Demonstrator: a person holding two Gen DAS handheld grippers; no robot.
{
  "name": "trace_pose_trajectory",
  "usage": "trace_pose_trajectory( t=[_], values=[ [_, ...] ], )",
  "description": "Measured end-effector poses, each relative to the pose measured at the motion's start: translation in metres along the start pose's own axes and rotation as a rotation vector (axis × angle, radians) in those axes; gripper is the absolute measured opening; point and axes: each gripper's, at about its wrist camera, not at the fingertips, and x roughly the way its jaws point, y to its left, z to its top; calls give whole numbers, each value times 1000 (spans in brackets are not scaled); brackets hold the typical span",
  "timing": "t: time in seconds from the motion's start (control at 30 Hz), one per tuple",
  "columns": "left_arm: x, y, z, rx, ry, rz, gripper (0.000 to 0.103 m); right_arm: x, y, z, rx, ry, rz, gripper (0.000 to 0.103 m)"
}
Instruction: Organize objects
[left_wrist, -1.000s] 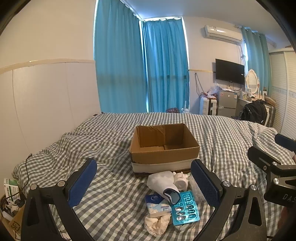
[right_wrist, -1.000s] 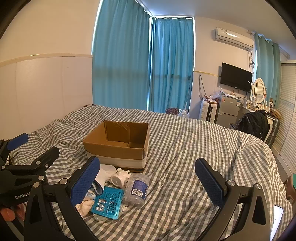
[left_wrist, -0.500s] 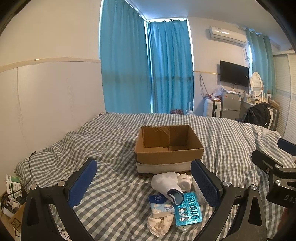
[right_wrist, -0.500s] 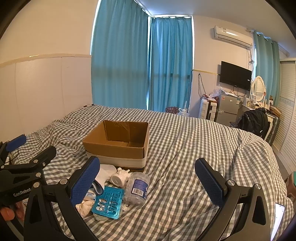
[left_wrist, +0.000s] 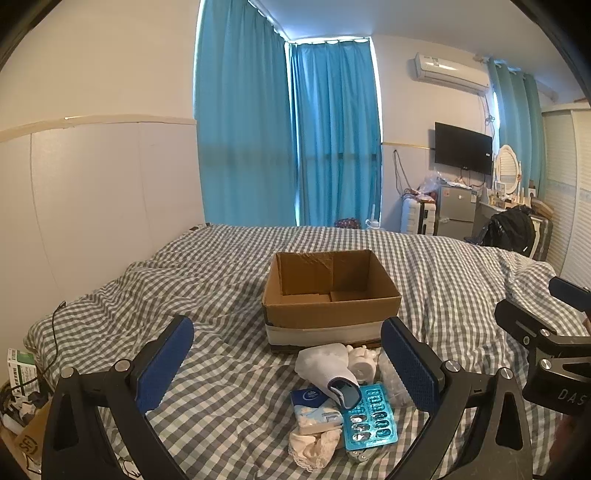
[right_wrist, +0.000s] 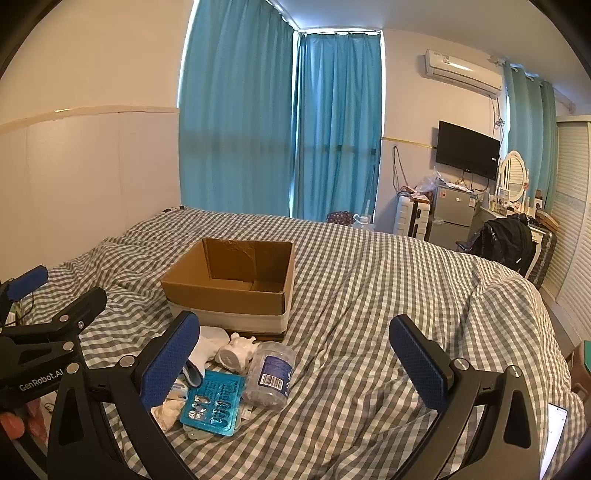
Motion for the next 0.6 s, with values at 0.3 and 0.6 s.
trace_pose_trajectory(
  t=[0.3, 0.6],
  values=[
    [-1, 1, 0, -6, -7, -10, 103, -2, 1, 1, -5, -3, -7, 103],
    [-5, 1, 1, -11, -16, -41, 103, -2, 2, 1, -8, 2, -3, 103]
  ],
)
